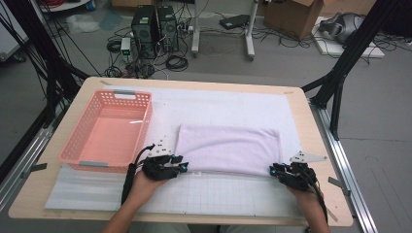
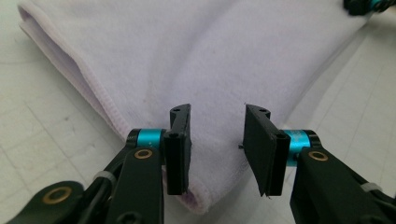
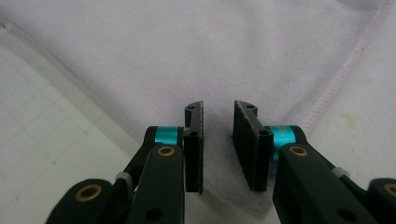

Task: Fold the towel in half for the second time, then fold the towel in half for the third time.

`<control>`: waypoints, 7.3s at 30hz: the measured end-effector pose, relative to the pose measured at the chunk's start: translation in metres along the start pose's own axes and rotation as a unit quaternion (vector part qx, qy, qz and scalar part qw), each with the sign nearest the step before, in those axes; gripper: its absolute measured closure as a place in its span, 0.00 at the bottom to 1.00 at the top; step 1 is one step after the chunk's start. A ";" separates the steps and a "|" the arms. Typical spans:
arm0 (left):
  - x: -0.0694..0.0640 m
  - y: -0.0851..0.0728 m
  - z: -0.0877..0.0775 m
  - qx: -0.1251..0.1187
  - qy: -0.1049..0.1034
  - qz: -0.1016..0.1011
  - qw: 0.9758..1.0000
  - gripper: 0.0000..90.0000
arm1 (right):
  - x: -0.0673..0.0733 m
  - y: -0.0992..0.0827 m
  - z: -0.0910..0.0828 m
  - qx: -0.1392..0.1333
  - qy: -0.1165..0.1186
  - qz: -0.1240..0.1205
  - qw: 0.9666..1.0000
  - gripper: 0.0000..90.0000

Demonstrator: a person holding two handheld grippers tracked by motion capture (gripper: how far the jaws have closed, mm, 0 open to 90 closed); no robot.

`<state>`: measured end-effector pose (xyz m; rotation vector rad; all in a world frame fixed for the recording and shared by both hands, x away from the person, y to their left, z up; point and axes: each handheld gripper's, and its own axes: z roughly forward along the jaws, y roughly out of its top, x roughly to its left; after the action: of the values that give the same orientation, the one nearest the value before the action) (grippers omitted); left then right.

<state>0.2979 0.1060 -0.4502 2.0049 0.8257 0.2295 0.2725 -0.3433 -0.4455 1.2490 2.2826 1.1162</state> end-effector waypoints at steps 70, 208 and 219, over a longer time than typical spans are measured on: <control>0.005 -0.001 -0.018 -0.093 0.052 -0.055 0.993 0.25 | 0.004 -0.001 -0.032 -0.107 -0.045 0.015 0.993 0.21; -0.068 0.087 0.064 -0.034 -0.067 -0.052 0.996 0.93 | 0.015 0.178 0.107 -0.065 0.075 -0.108 0.989 0.95; -0.079 0.089 0.075 -0.053 -0.057 -0.029 0.997 0.68 | -0.018 0.152 0.089 -0.057 0.047 -0.101 0.992 0.96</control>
<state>0.3137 -0.0266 -0.4066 1.8743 0.7816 0.1218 0.4222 -0.2663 -0.3900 0.9189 2.3148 1.2348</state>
